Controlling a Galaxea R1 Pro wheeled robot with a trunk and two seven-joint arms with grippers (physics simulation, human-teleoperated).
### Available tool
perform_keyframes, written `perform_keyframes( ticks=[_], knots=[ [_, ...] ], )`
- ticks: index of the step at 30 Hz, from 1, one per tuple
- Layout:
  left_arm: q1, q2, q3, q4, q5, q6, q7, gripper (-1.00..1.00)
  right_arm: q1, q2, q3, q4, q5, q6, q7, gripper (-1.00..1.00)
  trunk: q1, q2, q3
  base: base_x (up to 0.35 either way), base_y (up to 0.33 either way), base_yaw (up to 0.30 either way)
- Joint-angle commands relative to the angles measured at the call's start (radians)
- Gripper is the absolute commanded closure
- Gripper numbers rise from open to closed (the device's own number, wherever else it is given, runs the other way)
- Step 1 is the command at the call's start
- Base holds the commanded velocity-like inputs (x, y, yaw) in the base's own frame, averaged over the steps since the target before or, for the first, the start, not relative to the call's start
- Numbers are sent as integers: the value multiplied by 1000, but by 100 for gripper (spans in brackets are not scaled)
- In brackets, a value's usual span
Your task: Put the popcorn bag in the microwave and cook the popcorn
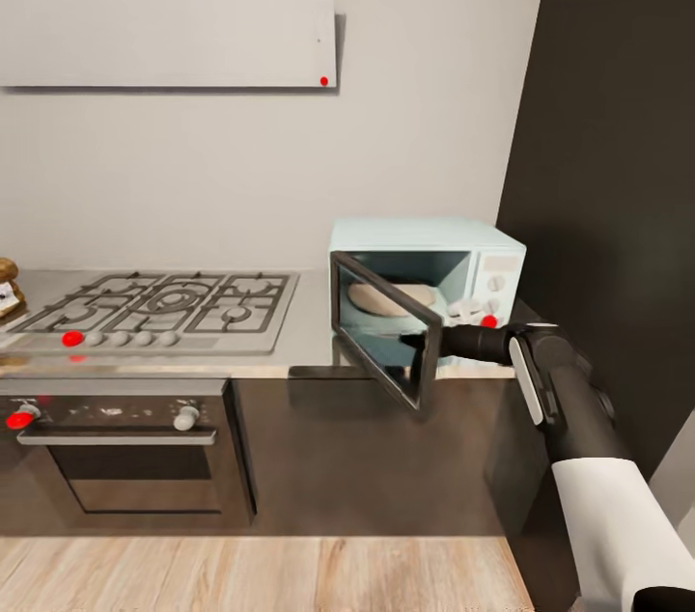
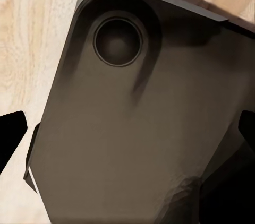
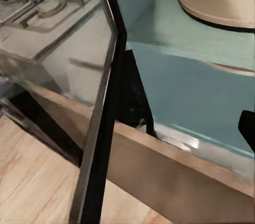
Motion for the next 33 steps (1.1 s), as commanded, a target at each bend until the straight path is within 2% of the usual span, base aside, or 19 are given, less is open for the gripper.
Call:
perform_keyframes(
  ticks=[1,21,33],
  knots=[
    [0,0,-1,-1,6,-1,0,-100,-1,1,-1,-1,2,7,8,-100,0,-1,-1,-199,178,0],
    [0,0,-1,-1,6,0,0,-100,-1,6,0,22,9,5,4,-100,0,-1,-1,-180,196,0],
    [0,0,-1,-1,6,0,0,-100,-1,8,-1,41,7,-7,-2,-100,0,-1,-1,-13,206,0]
  ],
)
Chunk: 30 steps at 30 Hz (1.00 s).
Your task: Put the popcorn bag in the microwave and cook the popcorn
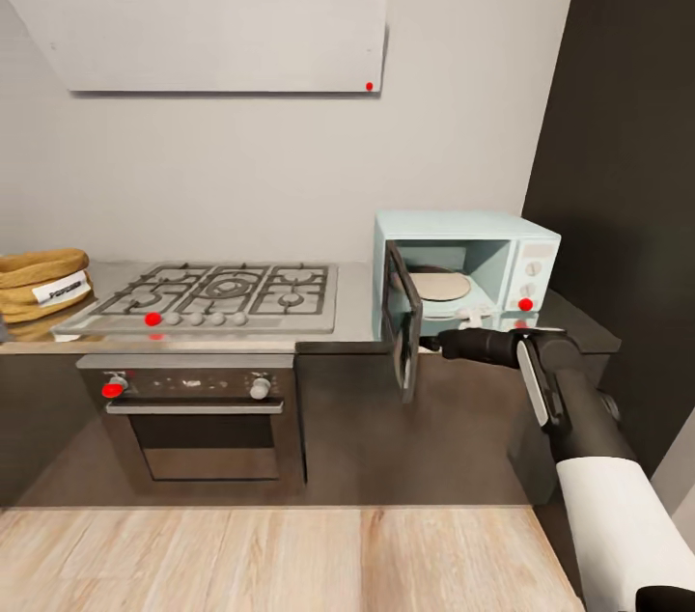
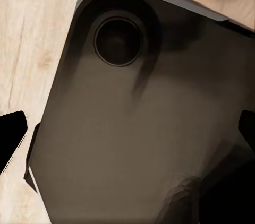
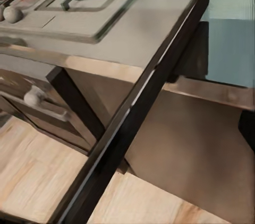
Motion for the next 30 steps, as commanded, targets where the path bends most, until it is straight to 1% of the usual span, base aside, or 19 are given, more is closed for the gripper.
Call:
perform_keyframes(
  ticks=[1,14,17,20,21,22,23,25,26,27,28,29,30],
  knots=[
    [0,0,-2,0,5,-1,0,-100,-1,14,51,-2,-20,14,13,-100,0,0,-1,0,134,0],
    [0,0,-2,0,5,-1,0,-100,-1,6,47,-2,-12,17,12,-100,0,0,-1,0,10,0],
    [0,0,-2,0,5,-1,0,-100,-1,1,43,-2,-13,17,12,-100,0,0,-1,0,0,0],
    [0,0,-2,0,5,-1,0,-100,-1,-11,-13,-2,-14,20,15,-100,0,0,-1,0,0,0],
    [0,0,-2,0,4,-1,0,-100,-1,-23,-34,-2,-13,22,16,-100,0,0,-1,0,0,0],
    [0,0,-3,0,4,-1,0,-100,-1,-64,-70,0,-13,25,18,-100,0,0,-1,0,0,0],
    [0,-1,-3,0,4,-1,0,-100,-1,-83,-77,6,-13,26,18,-100,0,0,-1,0,0,0],
    [0,-1,-3,0,4,-1,0,-100,-1,-135,-87,63,-12,26,19,-100,0,0,-1,0,0,0],
    [0,-1,-3,0,4,-1,0,-100,-1,-157,-88,104,-7,26,19,-100,0,0,-1,0,0,0],
    [0,-2,-3,0,4,-1,0,-100,-1,-171,-89,139,2,25,19,-100,0,0,-1,0,0,0],
    [0,-2,-3,0,4,-1,0,-100,-1,-185,-89,178,16,22,19,-100,0,0,-1,0,0,0],
    [0,-2,-3,0,4,-2,0,-100,-1,-210,-90,261,49,17,20,-100,0,0,-1,0,0,0],
    [0,-2,-3,0,4,-2,0,-100,-1,-221,-90,304,66,14,19,-100,0,0,-1,0,0,0]
  ],
)
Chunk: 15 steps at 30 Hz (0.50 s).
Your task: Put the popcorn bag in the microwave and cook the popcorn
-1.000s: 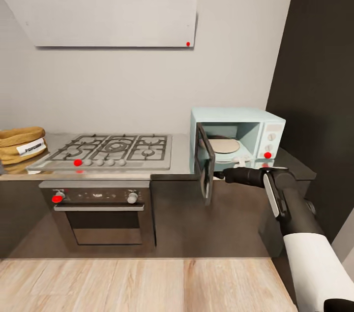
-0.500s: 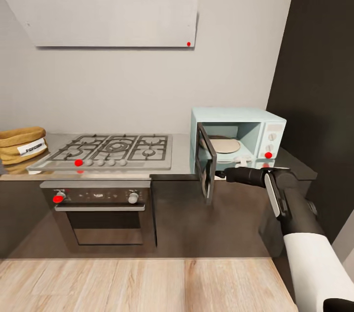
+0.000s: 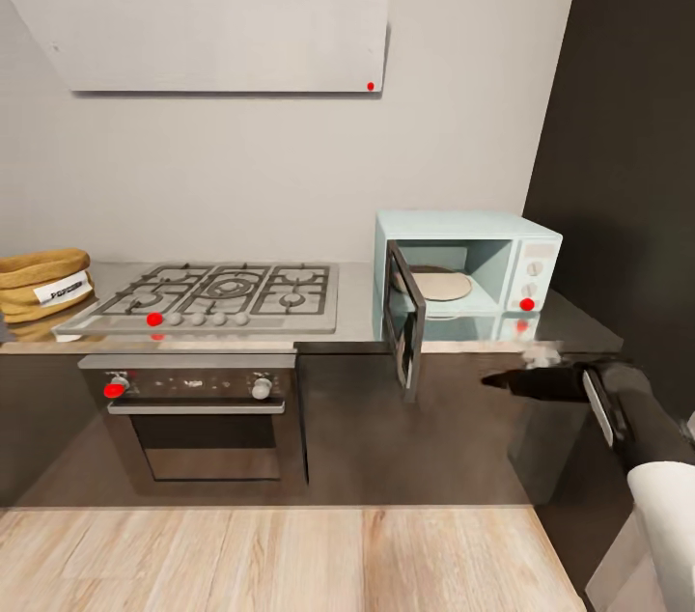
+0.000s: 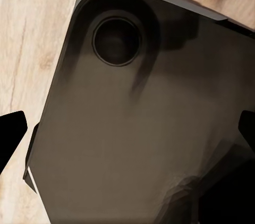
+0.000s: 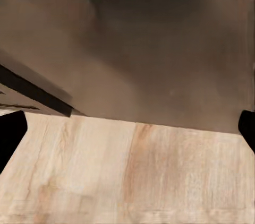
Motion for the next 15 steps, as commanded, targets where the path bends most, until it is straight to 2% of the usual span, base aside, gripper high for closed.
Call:
perform_keyframes(
  ticks=[1,3,4,6,9,10,11,13,15],
  knots=[
    [0,0,-2,-1,6,-1,0,-100,-1,-18,-2,86,39,-18,9,-100,0,-1,-1,0,0,0],
    [0,0,-2,-1,6,-2,0,-100,1,-28,-3,187,73,-92,4,-100,0,-1,-1,0,0,0],
    [0,0,-3,-1,6,-1,0,-100,12,-30,-2,254,91,-155,-7,-100,0,-1,-1,0,0,0],
    [0,0,-3,-2,6,-2,0,-100,37,-30,-1,362,107,-246,-34,-100,0,-1,-1,0,0,0],
    [0,0,-3,-2,6,-1,0,-100,65,-18,2,602,117,-438,-131,-100,0,-1,-1,0,0,0],
    [0,0,-3,-2,6,-1,0,-100,70,-10,3,739,119,-555,-202,-100,0,-1,-1,0,0,0],
    [0,0,-3,-1,6,-1,0,-100,71,-5,4,830,119,-630,-254,-100,0,-1,-1,0,0,0],
    [0,0,-3,-1,6,-2,0,-100,79,13,5,904,121,-711,-328,-100,0,-1,-1,0,0,0],
    [0,0,-3,-2,6,-1,0,-100,160,45,5,929,128,-751,-387,-100,0,-1,-1,0,0,0]
  ],
)
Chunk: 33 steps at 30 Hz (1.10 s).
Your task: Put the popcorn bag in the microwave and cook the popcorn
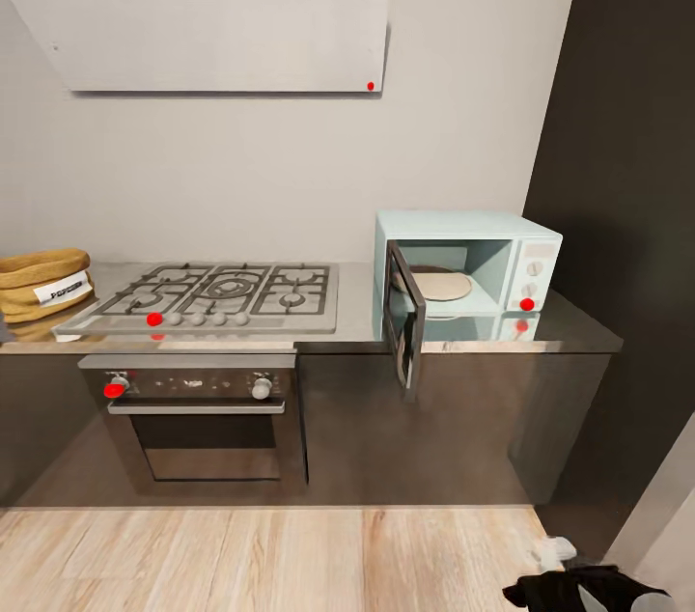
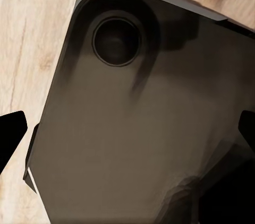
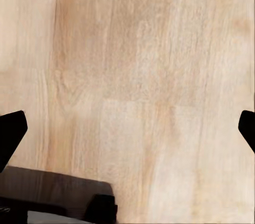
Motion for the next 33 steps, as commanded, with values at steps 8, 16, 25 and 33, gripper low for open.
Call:
perform_keyframes(
  ticks=[8,16,25,33],
  knots=[
    [0,0,-2,-1,5,-2,0,-100,346,116,-12,10,9,-241,-246,-100,0,-1,-1,0,0,0],
    [0,0,3,0,5,-2,0,-100,354,115,-15,11,3,-228,-252,-100,0,-1,-1,0,0,0],
    [0,0,2,0,6,-2,0,-100,355,119,-17,12,0,-219,-256,-100,0,-1,-1,0,0,129],
    [0,0,-11,0,-3,-2,-6,-100,378,144,-20,13,-1,-175,-328,-100,0,-1,1,0,0,266]
  ],
)
